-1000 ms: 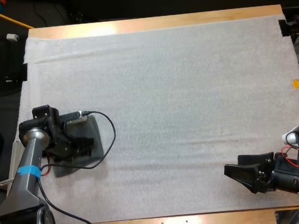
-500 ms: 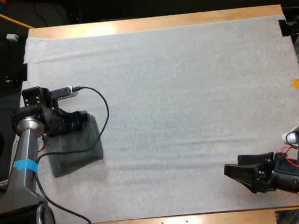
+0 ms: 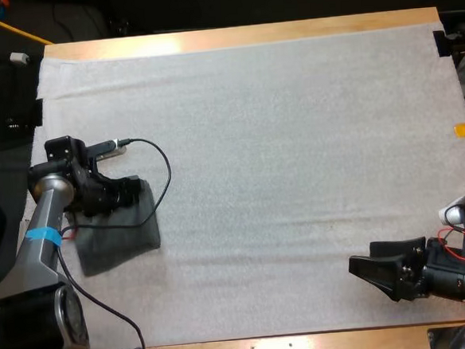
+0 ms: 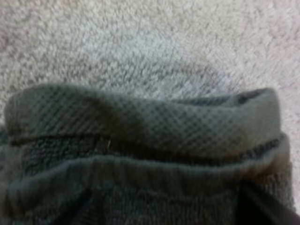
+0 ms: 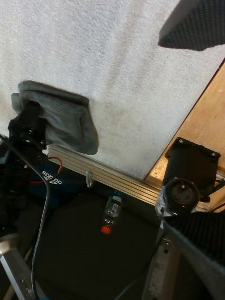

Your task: Pick towel from pile, fold and stack

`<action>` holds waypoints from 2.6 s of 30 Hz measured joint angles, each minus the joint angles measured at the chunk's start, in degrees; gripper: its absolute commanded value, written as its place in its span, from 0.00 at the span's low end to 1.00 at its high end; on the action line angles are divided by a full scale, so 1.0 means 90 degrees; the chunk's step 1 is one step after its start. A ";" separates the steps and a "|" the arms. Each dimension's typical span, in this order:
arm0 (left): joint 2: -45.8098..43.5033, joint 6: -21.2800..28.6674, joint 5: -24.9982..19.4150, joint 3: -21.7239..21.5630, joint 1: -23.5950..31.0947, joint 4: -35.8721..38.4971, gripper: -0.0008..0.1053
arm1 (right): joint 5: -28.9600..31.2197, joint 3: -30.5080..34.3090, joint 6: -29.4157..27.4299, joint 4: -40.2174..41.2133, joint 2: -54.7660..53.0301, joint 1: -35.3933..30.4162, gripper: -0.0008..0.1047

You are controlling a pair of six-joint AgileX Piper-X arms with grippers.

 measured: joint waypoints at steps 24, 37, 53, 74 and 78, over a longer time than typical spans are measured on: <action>-0.3799 0.0000 0.0259 -0.0838 0.0000 0.1420 0.57 | 0.1651 0.0000 -0.0483 0.0000 0.0071 0.0000 0.43; -0.5205 0.0000 0.0507 -0.0845 -0.1076 0.1829 0.57 | 0.1875 0.0007 -0.1812 -0.0687 0.1649 0.0000 0.43; -0.5332 0.0305 0.0528 -0.0845 -0.1721 0.2382 0.57 | 0.2620 0.0015 -0.2034 -0.1060 0.2224 -0.2274 0.43; -0.5763 0.0772 0.0041 -0.0845 -0.1721 0.2420 0.57 | 0.2079 0.0015 -0.3486 0.0197 0.1018 -0.4575 0.43; -0.6305 0.0867 -0.0059 -0.0845 -0.1721 0.2420 0.57 | 0.2079 0.0015 -0.3584 0.0498 0.0541 -0.4575 0.43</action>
